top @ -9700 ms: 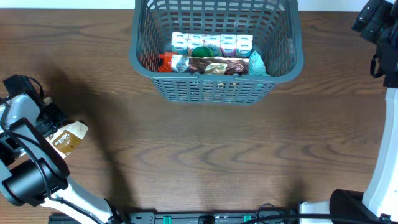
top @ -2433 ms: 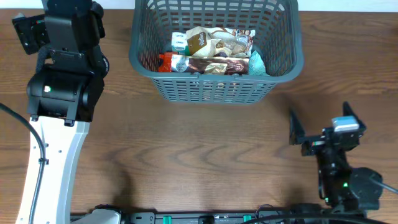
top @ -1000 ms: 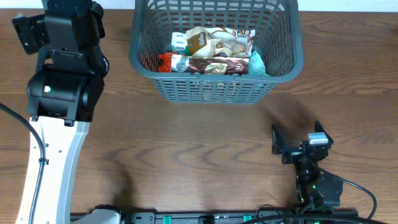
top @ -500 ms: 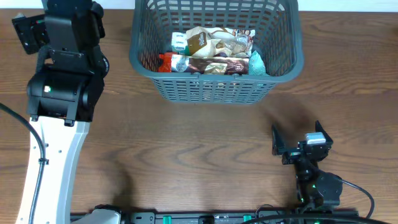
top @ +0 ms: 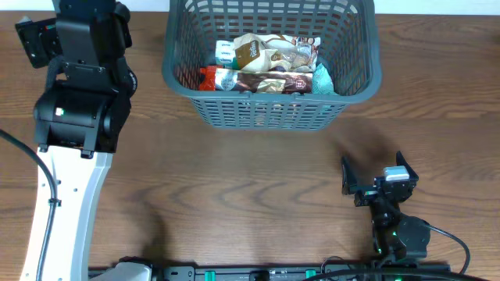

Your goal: Pack container

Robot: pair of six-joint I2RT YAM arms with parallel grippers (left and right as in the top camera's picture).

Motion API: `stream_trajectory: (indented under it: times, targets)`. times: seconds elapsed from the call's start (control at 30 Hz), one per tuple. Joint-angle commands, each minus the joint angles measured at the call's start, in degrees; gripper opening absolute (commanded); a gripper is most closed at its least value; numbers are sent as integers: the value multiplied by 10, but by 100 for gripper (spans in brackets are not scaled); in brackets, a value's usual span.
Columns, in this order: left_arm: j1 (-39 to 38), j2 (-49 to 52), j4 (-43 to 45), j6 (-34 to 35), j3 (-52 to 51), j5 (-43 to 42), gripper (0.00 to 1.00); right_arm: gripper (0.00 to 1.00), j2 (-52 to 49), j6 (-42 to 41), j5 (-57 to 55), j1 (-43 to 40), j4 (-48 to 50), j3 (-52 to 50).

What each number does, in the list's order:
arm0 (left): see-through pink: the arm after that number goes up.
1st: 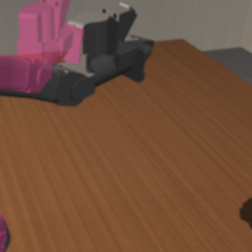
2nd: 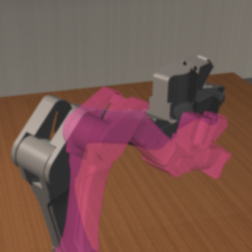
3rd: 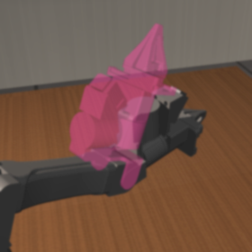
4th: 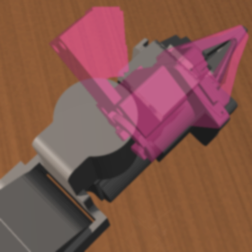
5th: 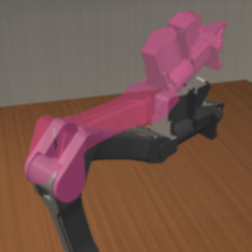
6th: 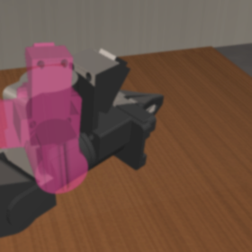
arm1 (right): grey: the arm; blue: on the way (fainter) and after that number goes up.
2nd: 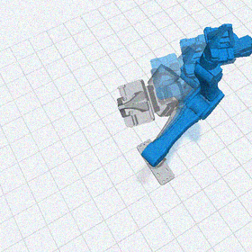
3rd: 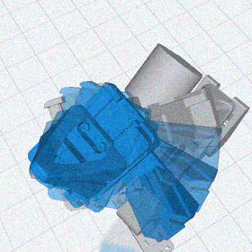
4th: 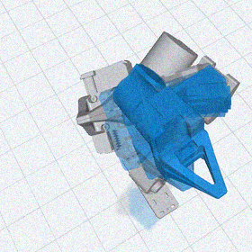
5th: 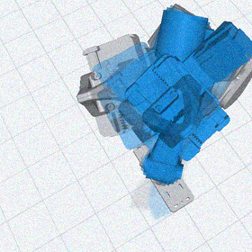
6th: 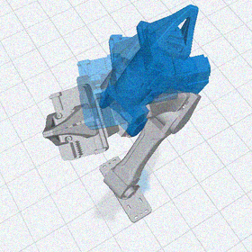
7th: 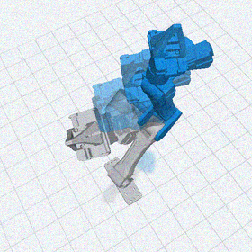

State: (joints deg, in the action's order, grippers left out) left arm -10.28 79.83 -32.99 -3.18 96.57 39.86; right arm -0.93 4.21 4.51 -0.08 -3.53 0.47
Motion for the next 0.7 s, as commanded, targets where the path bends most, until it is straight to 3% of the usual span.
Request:
stream_trajectory:
  times: [0.0,0.3,0.67]
  targets:
    - [0,-1,1,5,2,11,99,99,6,8,-2,9,-2,-2]
    - [-3,-25,-33,16,2,-27,99,99,6,8,-2,9,-2,-2]
    - [-3,-173,-70,299,-28,-149,99,99,6,8,-2,9,-2,-2]
